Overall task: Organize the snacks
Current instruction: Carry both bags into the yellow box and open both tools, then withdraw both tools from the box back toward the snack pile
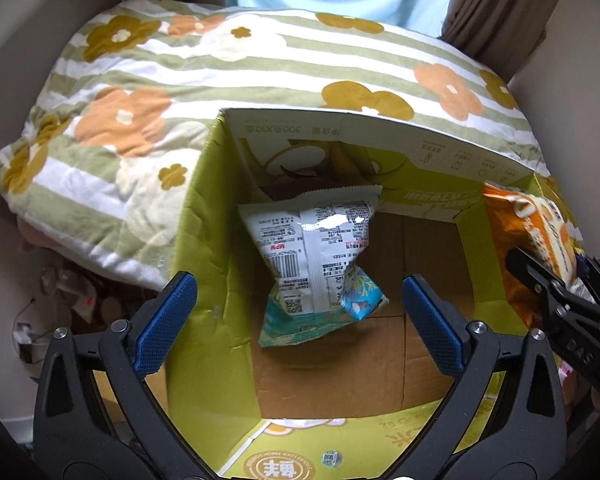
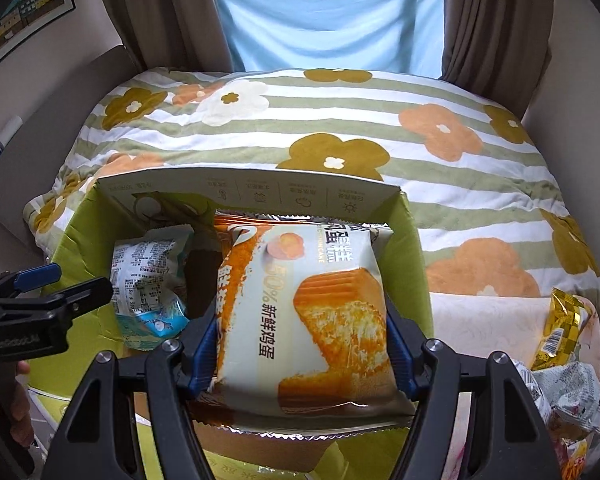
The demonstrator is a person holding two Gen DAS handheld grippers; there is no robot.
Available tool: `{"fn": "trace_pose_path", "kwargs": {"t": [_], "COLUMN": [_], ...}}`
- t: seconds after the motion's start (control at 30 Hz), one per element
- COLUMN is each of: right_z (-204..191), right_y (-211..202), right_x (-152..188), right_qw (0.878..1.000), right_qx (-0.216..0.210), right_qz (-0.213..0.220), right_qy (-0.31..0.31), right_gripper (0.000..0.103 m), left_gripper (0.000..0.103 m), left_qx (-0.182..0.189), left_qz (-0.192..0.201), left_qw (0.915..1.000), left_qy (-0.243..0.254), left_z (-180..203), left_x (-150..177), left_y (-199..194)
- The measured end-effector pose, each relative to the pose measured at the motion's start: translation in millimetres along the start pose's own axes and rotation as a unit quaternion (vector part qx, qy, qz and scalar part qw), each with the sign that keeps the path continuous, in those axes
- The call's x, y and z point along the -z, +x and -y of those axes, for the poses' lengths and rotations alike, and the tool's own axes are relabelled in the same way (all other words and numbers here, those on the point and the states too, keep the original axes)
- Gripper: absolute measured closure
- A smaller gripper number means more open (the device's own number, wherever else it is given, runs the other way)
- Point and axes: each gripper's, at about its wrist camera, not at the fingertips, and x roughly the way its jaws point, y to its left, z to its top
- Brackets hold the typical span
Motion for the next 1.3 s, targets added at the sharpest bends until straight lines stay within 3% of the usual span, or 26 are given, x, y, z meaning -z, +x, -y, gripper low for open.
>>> {"fn": "trace_pose_path", "kwargs": {"t": [0.13, 0.2, 0.23, 0.27, 0.57, 0.93, 1.17, 1.3], "right_z": [-5.0, -5.7, -6.3, -6.9, -7.1, -16.6, -14.9, -4.7], "right_y": [14.1, 19.9, 21.2, 20.2, 5.3, -45.9, -91.8, -118.9], "right_x": [-8.8, -9.1, -8.8, -7.7, 11.1, 15.9, 29.8, 46.6], "right_qw": [1.000, 1.000, 1.000, 1.000, 1.000, 0.999, 0.998, 0.998], "right_qx": [-0.016, -0.017, -0.013, -0.014, -0.014, -0.009, -0.002, 0.005], "right_qz": [-0.011, -0.012, -0.009, -0.004, -0.011, 0.017, 0.051, 0.063], "right_qy": [-0.003, -0.001, 0.000, -0.002, -0.009, -0.031, -0.024, -0.007], "right_gripper": [0.035, 0.018, 0.003, 0.001, 0.001, 0.001, 0.001, 0.001], "left_gripper": [0.001, 0.002, 0.002, 0.002, 0.002, 0.001, 0.002, 0.002], "left_qx": [-0.001, -0.004, -0.006, -0.008, -0.013, -0.018, -0.001, 0.024], "left_qz": [0.001, 0.003, 0.004, 0.006, 0.012, 0.062, 0.110, 0.117], "left_qw": [1.0000, 1.0000, 1.0000, 0.9999, 0.9998, 0.9977, 0.9929, 0.9910], "left_qy": [-0.001, 0.001, 0.002, 0.004, 0.009, 0.021, 0.045, 0.060], "left_z": [-0.7, 0.4, 0.3, 0.6, -1.4, 5.4, 24.2, 43.9], "left_x": [3.2, 5.4, 6.7, 8.4, 25.3, 45.4, 64.5, 74.8], "left_y": [-5.0, -8.3, -10.3, -12.8, -33.2, -87.8, -132.6, -144.3]}}
